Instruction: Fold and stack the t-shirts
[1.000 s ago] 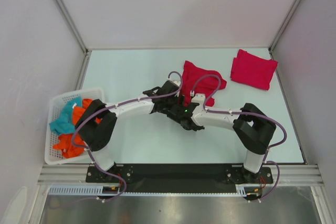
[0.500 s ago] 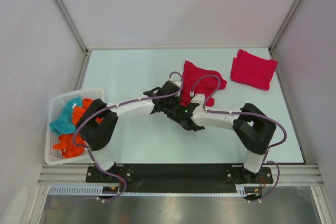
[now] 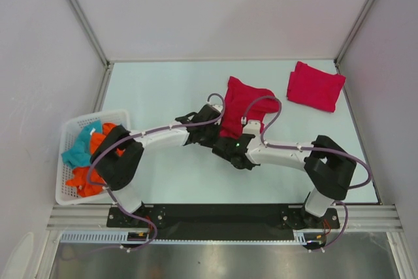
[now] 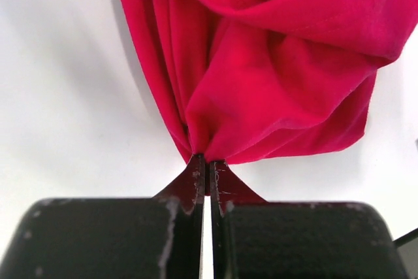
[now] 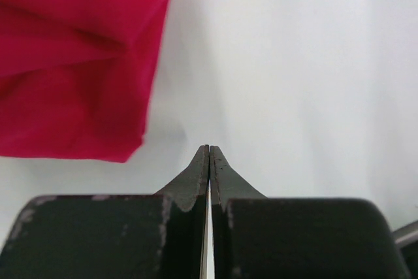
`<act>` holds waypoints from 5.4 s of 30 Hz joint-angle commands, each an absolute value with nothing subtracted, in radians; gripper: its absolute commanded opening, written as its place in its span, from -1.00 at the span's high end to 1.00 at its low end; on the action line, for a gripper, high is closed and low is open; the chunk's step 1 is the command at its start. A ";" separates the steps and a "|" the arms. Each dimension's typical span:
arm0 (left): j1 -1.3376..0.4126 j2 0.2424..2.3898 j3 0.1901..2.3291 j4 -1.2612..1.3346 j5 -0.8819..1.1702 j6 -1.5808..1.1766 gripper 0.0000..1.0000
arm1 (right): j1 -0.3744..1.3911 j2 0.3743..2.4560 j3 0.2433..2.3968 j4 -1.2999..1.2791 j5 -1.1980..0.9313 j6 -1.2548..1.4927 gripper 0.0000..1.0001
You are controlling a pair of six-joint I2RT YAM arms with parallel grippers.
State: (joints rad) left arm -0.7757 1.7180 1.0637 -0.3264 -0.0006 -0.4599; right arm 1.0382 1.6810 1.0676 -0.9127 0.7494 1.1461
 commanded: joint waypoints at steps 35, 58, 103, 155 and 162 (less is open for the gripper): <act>-0.769 1.672 1.083 -0.371 -0.009 -0.437 1.00 | 1.118 1.917 1.338 -1.014 0.788 1.155 0.38; -0.762 1.638 1.080 -0.396 -0.009 -0.422 1.00 | 1.123 1.927 1.187 -0.796 0.722 1.086 0.97; -0.775 1.239 1.170 -0.779 -0.023 -0.422 1.00 | 1.342 1.680 1.480 -1.517 0.997 1.421 1.00; -0.687 1.827 1.652 -0.677 0.011 -0.324 1.00 | 0.842 1.798 1.436 -0.769 0.947 0.718 1.00; -0.644 1.894 1.680 -0.643 0.024 -0.354 1.00 | 0.796 1.864 1.437 -0.732 0.922 0.696 1.00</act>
